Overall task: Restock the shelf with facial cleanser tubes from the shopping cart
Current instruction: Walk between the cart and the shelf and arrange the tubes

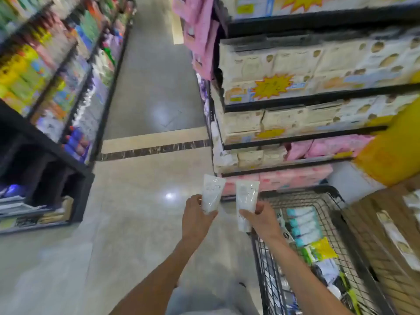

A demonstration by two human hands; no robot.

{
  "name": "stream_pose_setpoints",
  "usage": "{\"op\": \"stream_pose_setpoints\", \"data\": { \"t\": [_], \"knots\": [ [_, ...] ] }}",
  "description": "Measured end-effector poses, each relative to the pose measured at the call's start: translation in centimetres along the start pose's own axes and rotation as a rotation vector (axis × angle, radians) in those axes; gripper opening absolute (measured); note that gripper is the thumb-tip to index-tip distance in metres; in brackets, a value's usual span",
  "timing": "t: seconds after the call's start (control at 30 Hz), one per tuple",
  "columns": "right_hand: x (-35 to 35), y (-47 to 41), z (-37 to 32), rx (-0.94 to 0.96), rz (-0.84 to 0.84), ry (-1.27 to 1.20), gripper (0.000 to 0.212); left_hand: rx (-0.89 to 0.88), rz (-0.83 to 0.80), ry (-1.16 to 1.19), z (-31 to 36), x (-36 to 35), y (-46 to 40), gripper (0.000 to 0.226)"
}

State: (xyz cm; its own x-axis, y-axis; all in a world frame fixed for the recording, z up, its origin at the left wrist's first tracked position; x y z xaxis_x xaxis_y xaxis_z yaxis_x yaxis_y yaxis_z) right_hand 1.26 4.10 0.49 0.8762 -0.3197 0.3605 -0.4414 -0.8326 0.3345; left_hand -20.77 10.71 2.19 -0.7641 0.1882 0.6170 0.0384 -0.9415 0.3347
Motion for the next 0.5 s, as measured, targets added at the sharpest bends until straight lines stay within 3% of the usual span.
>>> {"op": "stream_pose_setpoints", "data": {
  "t": [0.17, 0.5],
  "knots": [
    [-10.1, 1.6, -6.1, 0.082, -0.156, 0.031, 0.037, 0.117, 0.162, 0.123, -6.9, 9.4, -0.4, 0.065],
    [-35.0, 10.1, -15.0, 0.256, -0.435, 0.161, 0.041, 0.254, 0.452, 0.233, -24.2, 29.6, 1.3, 0.067]
  ]
}}
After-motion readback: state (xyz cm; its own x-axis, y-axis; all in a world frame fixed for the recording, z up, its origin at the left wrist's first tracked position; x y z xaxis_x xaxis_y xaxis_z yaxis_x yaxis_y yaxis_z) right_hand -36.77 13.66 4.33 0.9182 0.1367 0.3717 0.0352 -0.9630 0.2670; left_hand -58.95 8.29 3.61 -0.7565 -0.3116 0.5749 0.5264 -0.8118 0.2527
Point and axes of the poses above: each hand's wrist, its own y-axis away from the middle knuckle, its own x-axis out of the back of the hand, z = x × y, the point moved 4 cm from there along -y, towards the middle knuckle, and after that the axes turned 7 degrees about x, right-handed, at the moved point
